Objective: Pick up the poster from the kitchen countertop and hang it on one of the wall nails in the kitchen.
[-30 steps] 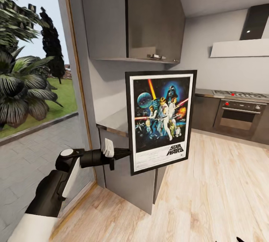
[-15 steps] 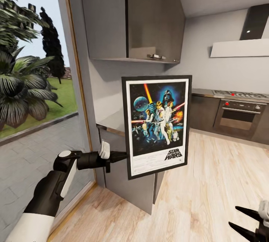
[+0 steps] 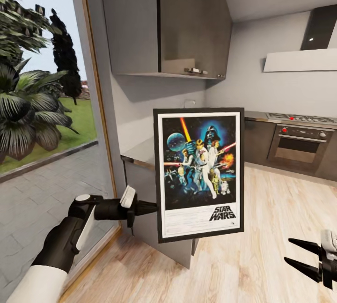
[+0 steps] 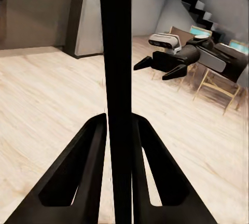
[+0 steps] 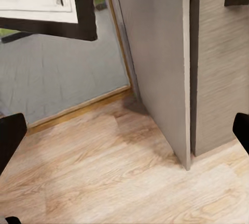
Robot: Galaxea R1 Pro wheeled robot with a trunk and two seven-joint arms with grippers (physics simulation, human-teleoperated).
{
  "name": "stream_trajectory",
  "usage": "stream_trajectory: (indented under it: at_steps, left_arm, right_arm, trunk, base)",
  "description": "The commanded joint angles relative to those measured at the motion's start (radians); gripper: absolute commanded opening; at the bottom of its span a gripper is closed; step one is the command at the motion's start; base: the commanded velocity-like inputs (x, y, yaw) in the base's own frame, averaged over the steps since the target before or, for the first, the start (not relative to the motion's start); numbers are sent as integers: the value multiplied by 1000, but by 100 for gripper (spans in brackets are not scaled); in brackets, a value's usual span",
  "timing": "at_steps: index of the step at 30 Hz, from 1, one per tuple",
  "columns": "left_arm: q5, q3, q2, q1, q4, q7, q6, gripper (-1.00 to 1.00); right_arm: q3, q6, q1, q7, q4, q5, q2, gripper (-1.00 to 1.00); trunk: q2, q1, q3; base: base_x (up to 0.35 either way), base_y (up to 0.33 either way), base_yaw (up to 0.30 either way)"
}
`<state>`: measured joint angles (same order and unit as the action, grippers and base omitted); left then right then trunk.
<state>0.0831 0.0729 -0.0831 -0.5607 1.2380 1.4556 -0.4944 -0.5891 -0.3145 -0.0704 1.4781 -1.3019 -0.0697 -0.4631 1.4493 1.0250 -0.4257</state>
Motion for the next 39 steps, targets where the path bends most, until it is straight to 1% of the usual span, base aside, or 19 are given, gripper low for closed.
stream_trajectory:
  at_steps: [1, 4, 6, 8, 11, 16, 17, 20, 22, 28, 35, 39]
  left_arm:
    - [4, 2, -3, -1, -1, 15, -6, -100]
    - [3, 2, -6, -1, -1, 44, -6, -100]
    - [3, 2, -6, -1, -1, 52, -6, -100]
    - [3, 2, -7, -1, -1, 59, -6, -100]
    - [3, 3, -7, -1, -2, 64, -6, -100]
    - [3, 4, -7, -1, -2, 66, -5, -100]
    - [3, 4, -7, -1, -2, 66, -5, -100]
    - [3, 4, -7, -1, -2, 67, -4, -100]
    - [3, 4, -7, -1, -4, 67, -4, -100]
    - [3, 6, -7, -1, -4, 68, -3, -100]
    - [4, 9, -6, -1, 0, 68, -3, -100]
    - [5, 11, -6, -1, 6, 68, -3, -100]
  right_arm:
    - [1, -16, -3, 4, 0, -3, 0, 100]
    - [6, -22, -5, 6, 0, -3, 1, 100]
    - [14, -24, -5, 7, 0, -4, 1, 100]
    - [28, -26, -6, 24, 0, -4, 0, 100]
    - [39, -28, -9, 69, -2, -4, 0, 100]
    - [52, -30, -11, 89, -8, -5, 0, 100]
    - [71, -30, -11, 91, -9, -5, -1, 100]
    - [98, -31, -11, 93, -11, -5, -1, 100]
    - [111, -52, -20, 93, -11, -5, 0, 100]
    - [122, -96, -52, 93, -7, -4, 1, 100]
    - [124, -104, -85, 93, -12, -5, 1, 100]
    - [126, -114, -120, 93, -12, -5, 2, 100]
  trunk:
    - [1, 0, -1]
    - [1, 0, -1]
    - [1, 0, -1]
    - [1, 0, -1]
    - [1, 0, -1]
    - [1, 0, -1]
    - [1, 0, -1]
    - [1, 0, -1]
    - [1, 0, -1]
    - [1, 0, -1]
    - [1, 0, -1]
    - [1, 0, -1]
  base:
    - [0, 0, 0]
    - [0, 0, 0]
    - [0, 0, 0]
    - [0, 0, 0]
    - [0, 0, 0]
    - [0, 0, 0]
    - [0, 0, 0]
    - [0, 0, 0]
    - [0, 0, 0]
    - [0, 0, 0]
    - [0, 0, 0]
    - [0, 0, 0]
